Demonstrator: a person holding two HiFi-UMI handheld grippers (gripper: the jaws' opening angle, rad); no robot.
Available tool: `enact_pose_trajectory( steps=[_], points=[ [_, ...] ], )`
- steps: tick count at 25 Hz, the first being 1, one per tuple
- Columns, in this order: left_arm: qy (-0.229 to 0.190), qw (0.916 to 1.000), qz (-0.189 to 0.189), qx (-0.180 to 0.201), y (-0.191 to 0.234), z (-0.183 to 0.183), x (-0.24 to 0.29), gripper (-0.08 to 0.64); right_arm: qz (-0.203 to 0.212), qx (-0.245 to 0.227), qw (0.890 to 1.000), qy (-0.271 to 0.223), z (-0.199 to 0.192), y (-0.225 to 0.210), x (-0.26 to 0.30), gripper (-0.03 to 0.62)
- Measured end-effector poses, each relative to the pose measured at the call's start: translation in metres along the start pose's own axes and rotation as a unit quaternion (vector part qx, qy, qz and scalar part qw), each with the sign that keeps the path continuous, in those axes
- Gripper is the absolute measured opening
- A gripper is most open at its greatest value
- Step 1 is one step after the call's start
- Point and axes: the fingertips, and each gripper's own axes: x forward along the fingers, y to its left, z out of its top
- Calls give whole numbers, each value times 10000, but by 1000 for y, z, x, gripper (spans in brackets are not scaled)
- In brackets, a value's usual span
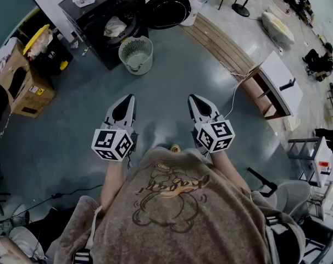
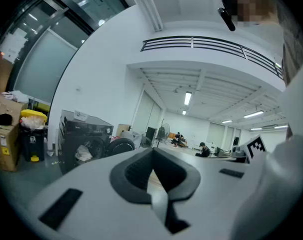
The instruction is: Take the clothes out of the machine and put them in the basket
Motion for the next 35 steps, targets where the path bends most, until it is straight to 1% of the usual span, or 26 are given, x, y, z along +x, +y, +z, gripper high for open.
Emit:
enact_pose_trajectory(
  steps=[4, 7, 14, 20, 25, 29, 32, 35],
  points=[
    [37, 10000, -13, -24, 5, -1, -1, 5, -51, 23, 10000, 25, -1, 4, 3, -6],
    [88, 9999, -59, 6, 8, -3, -2, 5, -169, 90, 9998, -74, -1, 6, 4, -6],
    [290, 9989, -355, 59, 17, -16, -4, 5, -365, 215, 9991, -84, -11, 16, 7, -5],
    [347, 9981, -518, 0, 30, -19, 19, 5, -525, 350, 9979, -159, -9, 8, 22, -5],
    [434, 9973, -590, 52, 41, -21, 58, 5, -557, 375, 9977, -135, -8, -19, 49, -5],
    [473, 9973, -557, 81, 59, -15, 102, 5, -477, 440, 9978, -148, 1, -50, 85, -5],
    [489, 9974, -506, 128, 72, -5, 143, 5, -299, 506, 9982, -144, 13, -76, 116, -5],
    [486, 9980, -372, 130, 85, 8, 186, 5, 69, 483, 9988, -103, 32, -99, 150, -5]
  ],
)
